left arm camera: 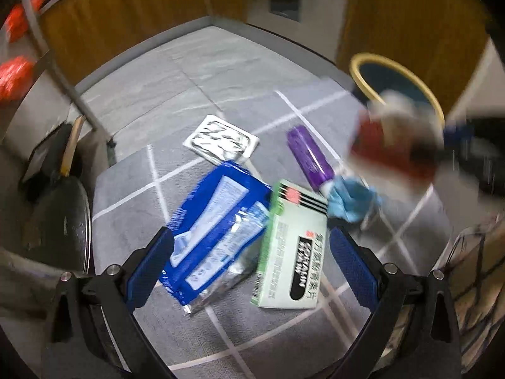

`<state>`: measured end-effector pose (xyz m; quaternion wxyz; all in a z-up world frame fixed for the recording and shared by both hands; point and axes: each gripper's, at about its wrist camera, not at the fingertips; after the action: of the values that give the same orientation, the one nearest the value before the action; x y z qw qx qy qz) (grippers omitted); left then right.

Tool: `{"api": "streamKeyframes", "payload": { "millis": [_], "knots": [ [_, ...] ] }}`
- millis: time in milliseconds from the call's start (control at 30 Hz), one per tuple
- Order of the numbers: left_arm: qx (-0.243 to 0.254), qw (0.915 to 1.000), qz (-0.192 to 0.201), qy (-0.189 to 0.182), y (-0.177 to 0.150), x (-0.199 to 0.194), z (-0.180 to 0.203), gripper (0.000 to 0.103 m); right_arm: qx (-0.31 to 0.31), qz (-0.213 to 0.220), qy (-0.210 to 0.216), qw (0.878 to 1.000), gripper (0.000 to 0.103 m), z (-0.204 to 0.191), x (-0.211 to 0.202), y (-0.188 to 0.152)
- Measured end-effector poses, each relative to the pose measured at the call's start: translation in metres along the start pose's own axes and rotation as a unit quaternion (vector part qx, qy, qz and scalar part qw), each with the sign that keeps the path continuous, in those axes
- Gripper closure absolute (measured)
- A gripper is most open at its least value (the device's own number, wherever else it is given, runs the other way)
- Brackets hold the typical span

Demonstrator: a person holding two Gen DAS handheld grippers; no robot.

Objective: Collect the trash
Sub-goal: 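Grasp the white-and-red paper cup with the right gripper while the left grasps the COLTALIN box, then carry the paper cup and COLTALIN box over the teal bin with both grippers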

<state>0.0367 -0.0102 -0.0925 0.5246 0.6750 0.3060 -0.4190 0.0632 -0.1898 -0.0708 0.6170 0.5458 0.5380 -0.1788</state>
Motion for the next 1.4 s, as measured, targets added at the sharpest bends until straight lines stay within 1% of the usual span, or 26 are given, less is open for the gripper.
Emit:
{"api": "streamKeyframes", "payload": {
  "millis": [67, 100, 167, 300, 367, 567, 633, 667, 700, 767, 800, 900, 967, 1067, 1167, 1300, 1400],
  "knots": [
    [0.025, 0.9996, -0.006, 0.008, -0.003, 0.006, 0.014, 0.006, 0.029, 0.015, -0.008, 0.999, 0.078, 0.012, -0.004, 0.004],
    [0.046, 0.9988, -0.012, 0.014, -0.005, 0.011, 0.026, 0.006, 0.038, 0.017, -0.010, 0.999, 0.078, 0.015, -0.005, 0.005],
    [0.068, 0.9972, -0.017, 0.024, -0.008, 0.017, 0.041, 0.006, 0.057, 0.020, -0.017, 0.998, 0.078, 0.024, -0.003, 0.006],
    [0.106, 0.9929, -0.035, 0.042, -0.015, 0.031, 0.068, 0.007, 0.072, 0.020, -0.020, 0.997, 0.078, 0.031, -0.003, 0.006],
    [0.126, 0.9886, -0.053, 0.064, -0.020, 0.041, 0.076, 0.009, 0.071, 0.016, -0.018, 0.997, 0.078, 0.030, -0.001, 0.004],
    [0.151, 0.9805, -0.080, 0.098, -0.025, 0.061, 0.083, 0.010, 0.057, 0.018, -0.014, 0.998, 0.078, 0.024, 0.001, 0.004],
    [0.158, 0.9775, -0.091, 0.106, -0.028, 0.066, 0.084, 0.013, 0.055, 0.018, -0.016, 0.998, 0.078, 0.024, 0.001, 0.005],
    [0.161, 0.9764, -0.096, 0.107, -0.029, 0.068, 0.085, 0.014, 0.055, 0.018, -0.015, 0.998, 0.078, 0.024, 0.001, 0.005],
    [0.164, 0.9757, -0.102, 0.104, -0.031, 0.071, 0.086, 0.020, 0.055, 0.018, -0.014, 0.998, 0.078, 0.024, 0.000, 0.005],
    [0.165, 0.9755, -0.102, 0.104, -0.032, 0.071, 0.087, 0.024, 0.055, 0.020, -0.014, 0.998, 0.078, 0.024, -0.001, 0.004],
    [0.167, 0.9747, -0.104, 0.106, -0.033, 0.070, 0.087, 0.032, 0.056, 0.020, -0.014, 0.998, 0.078, 0.025, -0.001, 0.004],
    [0.162, 0.9761, -0.109, 0.096, -0.033, 0.070, 0.086, 0.032, 0.056, 0.020, -0.014, 0.998, 0.078, 0.026, 0.000, 0.004],
    [0.162, 0.9760, -0.109, 0.096, -0.032, 0.069, 0.086, 0.032, 0.059, 0.021, -0.015, 0.998, 0.078, 0.026, -0.001, 0.005],
    [0.151, 0.9802, -0.094, 0.088, -0.028, 0.060, 0.083, 0.032, 0.064, 0.025, -0.015, 0.998, 0.078, 0.029, -0.003, 0.005],
    [0.129, 0.9861, -0.062, 0.084, -0.020, 0.045, 0.076, 0.032, 0.072, 0.031, -0.016, 0.997, 0.078, 0.031, -0.005, 0.005],
    [0.086, 0.9929, -0.007, 0.082, -0.004, 0.021, 0.063, 0.032, 0.087, 0.043, -0.020, 0.995, 0.078, 0.037, -0.011, 0.006],
    [0.063, 0.9947, 0.018, 0.079, 0.004, 0.009, 0.054, 0.032, 0.100, 0.054, -0.016, 0.993, 0.078, 0.041, -0.017, 0.008]
  ]
}}
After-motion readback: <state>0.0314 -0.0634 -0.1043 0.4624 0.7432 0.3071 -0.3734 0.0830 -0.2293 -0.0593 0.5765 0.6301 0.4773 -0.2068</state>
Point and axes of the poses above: each gripper's, at about its wrist camera, not at the fingertips, and x roughly the way its jaws point, z to its right, y to its top, and after that the axes turned 2 degrees about x, right-handed
